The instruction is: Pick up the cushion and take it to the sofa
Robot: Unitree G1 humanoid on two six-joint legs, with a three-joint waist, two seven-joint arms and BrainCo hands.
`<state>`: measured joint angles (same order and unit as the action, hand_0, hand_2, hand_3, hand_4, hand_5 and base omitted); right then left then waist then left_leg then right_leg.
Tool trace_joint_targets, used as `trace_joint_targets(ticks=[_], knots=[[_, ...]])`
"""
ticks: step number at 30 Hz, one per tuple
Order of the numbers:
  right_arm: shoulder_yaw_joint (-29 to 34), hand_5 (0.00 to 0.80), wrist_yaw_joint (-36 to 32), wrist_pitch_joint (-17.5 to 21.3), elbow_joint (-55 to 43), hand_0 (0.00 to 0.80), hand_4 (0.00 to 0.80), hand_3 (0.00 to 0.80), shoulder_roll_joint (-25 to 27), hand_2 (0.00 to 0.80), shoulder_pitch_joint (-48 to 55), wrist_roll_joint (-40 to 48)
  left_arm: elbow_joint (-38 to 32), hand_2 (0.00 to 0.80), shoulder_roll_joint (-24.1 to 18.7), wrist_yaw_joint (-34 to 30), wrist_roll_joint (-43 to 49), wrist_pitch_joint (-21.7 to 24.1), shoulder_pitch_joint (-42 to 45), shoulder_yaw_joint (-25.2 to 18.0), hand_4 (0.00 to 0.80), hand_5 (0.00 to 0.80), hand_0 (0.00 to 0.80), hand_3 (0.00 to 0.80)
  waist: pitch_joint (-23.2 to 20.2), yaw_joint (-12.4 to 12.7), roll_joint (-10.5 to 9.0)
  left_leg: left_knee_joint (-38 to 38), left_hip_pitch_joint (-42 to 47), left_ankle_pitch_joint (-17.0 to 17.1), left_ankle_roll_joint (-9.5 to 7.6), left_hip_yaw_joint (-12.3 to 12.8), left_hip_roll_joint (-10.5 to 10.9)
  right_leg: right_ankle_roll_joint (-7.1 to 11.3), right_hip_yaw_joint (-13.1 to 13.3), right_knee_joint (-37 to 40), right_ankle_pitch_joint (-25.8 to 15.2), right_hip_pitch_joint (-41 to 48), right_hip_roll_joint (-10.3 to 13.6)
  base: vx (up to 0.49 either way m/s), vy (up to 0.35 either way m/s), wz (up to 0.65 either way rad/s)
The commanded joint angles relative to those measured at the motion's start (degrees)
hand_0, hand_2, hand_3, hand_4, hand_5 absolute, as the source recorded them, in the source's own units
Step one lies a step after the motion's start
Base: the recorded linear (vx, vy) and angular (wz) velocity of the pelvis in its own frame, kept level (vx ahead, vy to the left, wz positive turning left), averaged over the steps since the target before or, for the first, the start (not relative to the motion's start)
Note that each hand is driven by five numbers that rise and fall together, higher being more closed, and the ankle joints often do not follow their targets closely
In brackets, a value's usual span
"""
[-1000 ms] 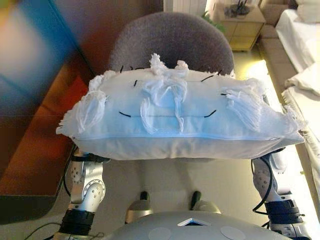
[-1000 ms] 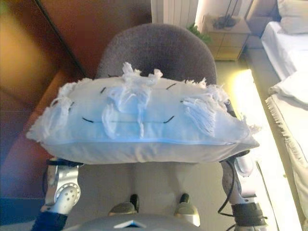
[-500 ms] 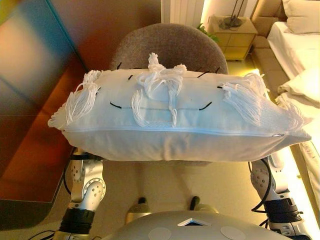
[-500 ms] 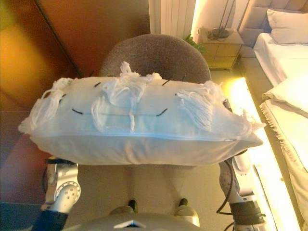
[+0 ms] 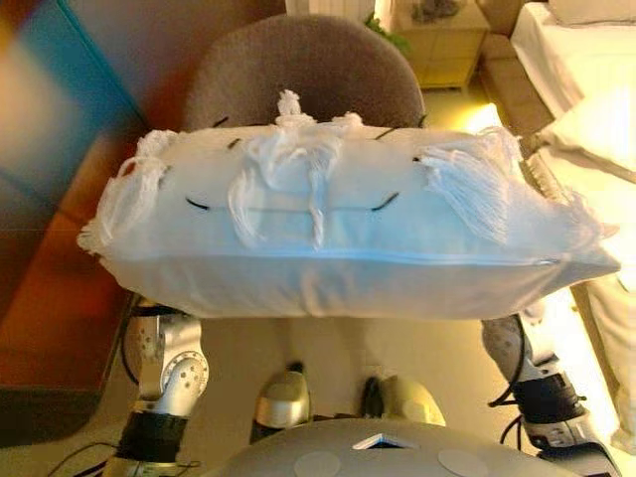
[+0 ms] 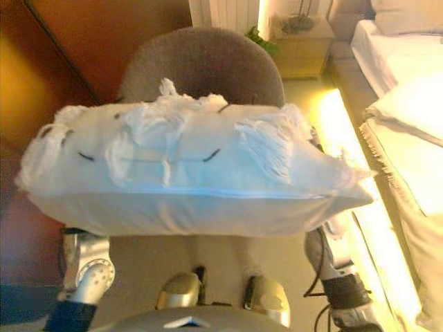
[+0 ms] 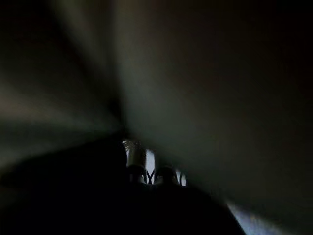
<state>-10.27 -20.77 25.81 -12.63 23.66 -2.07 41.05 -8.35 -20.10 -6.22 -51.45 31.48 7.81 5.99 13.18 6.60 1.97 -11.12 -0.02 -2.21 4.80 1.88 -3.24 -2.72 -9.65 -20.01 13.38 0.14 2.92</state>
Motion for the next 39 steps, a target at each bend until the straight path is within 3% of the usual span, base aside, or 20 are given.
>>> trace_joint_targets(ticks=[1,4,7,10,12,14,16,18,20,22,24,25,27,29,31,33,35,39], knots=[[-4.0,0.8,-0.76,0.59,-5.44,0.8,0.8,0.8,-1.37,0.8,-5.76,-3.04,-6.91,0.8,0.12,-1.67,3.6,3.83,-6.28,3.96,0.8,0.8,0.8,0.8,-3.41,1.19,-0.18,12.11,-7.25,15.53,0.2,-4.04,1.56,2.69,1.91,16.23,-3.52,15.08,-3.85,0.368,0.05,0.22],[-4.5,0.8,-0.43,0.05,-5.69,0.8,0.8,0.8,-1.17,0.8,-5.33,-2.87,-6.93,0.8,0.5,-2.38,3.64,4.53,-4.66,4.43,0.8,0.8,0.8,0.8,-3.42,2.29,0.49,16.11,-9.7,19.47,1.4,-8.24,-0.31,1.61,4.35,13.59,0.04,16.54,-5.02,0.419,0.073,0.04],[-5.13,0.8,-0.66,0.9,-5.53,0.8,0.8,0.8,-0.55,0.8,-5.73,-2.66,-6.8,0.8,0.46,-2.93,3.38,6.24,-4.2,4.89,0.8,0.8,0.8,0.8,-2.37,2.96,0.73,16.12,-12.94,19.69,1.95,-10.23,-2.13,1.39,5.62,9.52,3.64,16.55,-4.77,0.406,0.11,-0.42],[-4.4,0.8,-1.56,1.44,-5.44,0.8,0.8,0.8,0.42,0.8,-5.87,-1.22,-6.67,0.8,0.22,-3.78,2.68,6.53,-4.66,4.51,0.8,0.8,0.8,0.8,-1.54,3.1,0.7,16.12,-14.19,19.17,2.17,-9.59,-3.72,2.09,5.56,5.87,6.79,17.13,-3.28,0.484,0.193,-0.47],[-3.83,0.8,-1.37,1.91,-5.71,0.8,0.8,0.8,0.99,0.8,-6.04,-0.59,-6.72,0.8,0.17,-4.36,2.32,6.34,-5.43,4.29,0.8,0.8,0.8,0.8,-1.58,3.21,0.19,15.93,-14.18,17.47,1.78,-7.63,-3.88,3.34,4.73,4.68,7.17,18.33,-1.36,0.529,0.247,-0.32],[-3.47,0.8,-0.54,3.18,-5.4,0.8,0.8,0.8,1.05,0.8,-6.02,-0.97,-7.2,0.8,-0.35,-3.26,3.44,5.57,-6.65,3.96,0.8,0.8,0.8,0.8,-2.66,3.28,-1.1,14.94,-13.23,14.32,0.45,-4.19,-3.16,6.43,2.71,2.73,3.03,19.66,2.49,0.557,0.292,-0.44],[-2.34,0.8,-0.43,3.57,-5.52,0.8,0.8,0.8,0.8,0.8,-5.06,0.24,-7.66,0.8,-1.26,-2.13,3.25,4.04,-7.6,3.64,0.8,0.8,0.8,0.8,-4.09,3.46,-2.87,10.92,-12.86,11.33,-2.23,-2.91,-0.85,9.75,2.1,-1.58,-3.52,20.42,5.81,0.584,0.288,-0.19],[-0.84,0.8,-0.28,3.39,-5.91,0.8,0.8,0.8,-0.28,0.8,-3.16,0.04,-8.0,0.8,-1.77,-2.81,4.62,3.37,-7.82,3.08,0.8,0.8,0.8,0.8,-5.92,3.95,-4.57,5.88,-13.64,7.4,-4.56,-1.81,1.63,10.9,1.32,-6.88,-11.68,20.31,8.69,0.604,0.247,0.35],[-0.33,0.8,1.13,3.84,-5.55,0.8,0.8,0.8,-1.5,0.8,-1.96,-1.35,-8.09,0.8,-2.37,-2.45,4.79,1.72,-7.89,2.98,0.8,0.8,0.8,0.8,-7.1,3.77,-5.6,4.24,-12.95,5.5,-5.97,-2.13,3.61,11.2,3.29,-9.66,-16.34,18.53,7.68,0.585,0.159,0.28],[-0.86,0.8,2.85,4.05,-5.26,0.8,0.8,0.8,-2.63,0.8,-1.57,-3.05,-7.09,0.8,-2.42,-2.61,4.39,0.56,-8.5,2.82,0.8,0.8,0.8,0.8,-7.4,2.78,-5.99,5.09,-11.38,5.06,-6.39,-3.2,4.81,10.75,4.7,-7.72,-16.01,15.07,5.49,0.464,0.094,0.15],[-1.22,0.8,3.69,3.15,-5.97,0.8,0.8,0.8,-3.4,0.8,-1.41,-3.6,-6.65,0.8,-2.83,-3.4,3.81,0.3,-8.73,2.62,0.8,0.8,0.8,0.8,-7.47,2.26,-5.7,6.7,-10.0,5.85,-6.33,-3.9,5.88,10.41,2.7,-3.34,-15.15,11.12,4.74,0.382,0.077,0.0],[-1.68,0.8,3.61,3.01,-5.48,0.8,0.8,0.8,-3.96,0.8,-1.95,-4.17,-6.66,0.8,-2.5,-3.47,4.35,0.39,-8.75,2.48,0.8,0.8,0.8,0.8,-7.28,1.81,-5.17,7.76,-8.41,5.83,-6.16,-3.69,5.72,10.07,1.29,-0.25,-14.91,7.46,4.74,0.313,0.05,-0.1],[-1.63,0.8,3.84,4.2,-3.95,0.8,0.8,0.8,-3.62,0.8,-2.3,-4.59,-6.71,0.8,-2.57,-4.44,3.56,0.09,-9.13,2.43,0.8,0.8,0.8,0.8,-5.92,0.01,-3.92,9.69,-4.33,5.31,-5.94,-5.48,5.43,9.07,1.04,3.89,-14.01,0.55,3.53,0.306,0.019,-0.33],[-1.22,0.8,5.07,4.51,-3.34,0.8,0.8,0.8,-2.88,0.8,-2.79,-4.65,-7.03,0.8,-2.37,-5.24,3.1,-0.56,-9.18,2.92,0.8,0.8,0.8,0.8,-4.85,-1.41,-3.52,10.72,-1.32,4.14,-5.89,-7.58,5.51,8.71,2.59,8.12,-15.11,-2.26,3.54,0.274,-0.035,0.09],[-0.58,0.8,7.36,4.25,-3.12,0.8,0.8,0.8,-1.89,0.8,-3.29,-5.14,-7.31,0.8,-2.23,-5.92,3.55,-0.86,-9.29,4.01,0.8,0.8,0.8,0.8,-4.71,-2.54,-3.9,11.1,0.45,2.21,-6.12,-9.83,5.69,9.19,6.14,12.04,-17.06,-3.64,3.49,0.262,-0.087,0.81],[0.42,0.8,8.21,3.34,-2.39,0.8,0.8,0.8,-0.98,0.8,-3.89,-4.4,-7.26,0.8,-2.2,-4.52,5.09,-0.89,-9.25,5.01,0.8,0.8,0.8,0.8,-4.99,-2.68,-4.0,11.68,1.79,1.29,-5.99,-10.91,5.07,9.45,6.06,13.28,-15.76,-2.9,3.15,0.243,-0.111,1.08],[1.43,0.8,7.79,1.74,-0.96,0.8,0.8,0.8,-0.72,0.8,-4.14,-2.68,-6.14,0.8,-1.64,-1.76,7.75,-0.38,-8.6,5.7,0.8,0.8,0.8,0.8,-6.34,-2.25,-4.51,12.58,2.99,0.89,-5.28,-10.96,4.44,9.03,5.1,18.11,-15.15,0.39,3.16,0.241,-0.118,1.02],[0.76,0.8,7.79,-1.59,-0.31,0.8,0.8,0.8,-1.35,0.8,-3.05,-2.89,-3.94,0.8,-0.29,3.46,10.38,-3.72,-6.59,5.37,0.8,0.8,0.8,0.8,-8.07,-1.62,-4.67,13.19,4.04,0.56,-4.24,-9.57,3.35,8.38,3.35,22.61,-15.31,4.39,3.22,0.199,-0.079,0.45]])
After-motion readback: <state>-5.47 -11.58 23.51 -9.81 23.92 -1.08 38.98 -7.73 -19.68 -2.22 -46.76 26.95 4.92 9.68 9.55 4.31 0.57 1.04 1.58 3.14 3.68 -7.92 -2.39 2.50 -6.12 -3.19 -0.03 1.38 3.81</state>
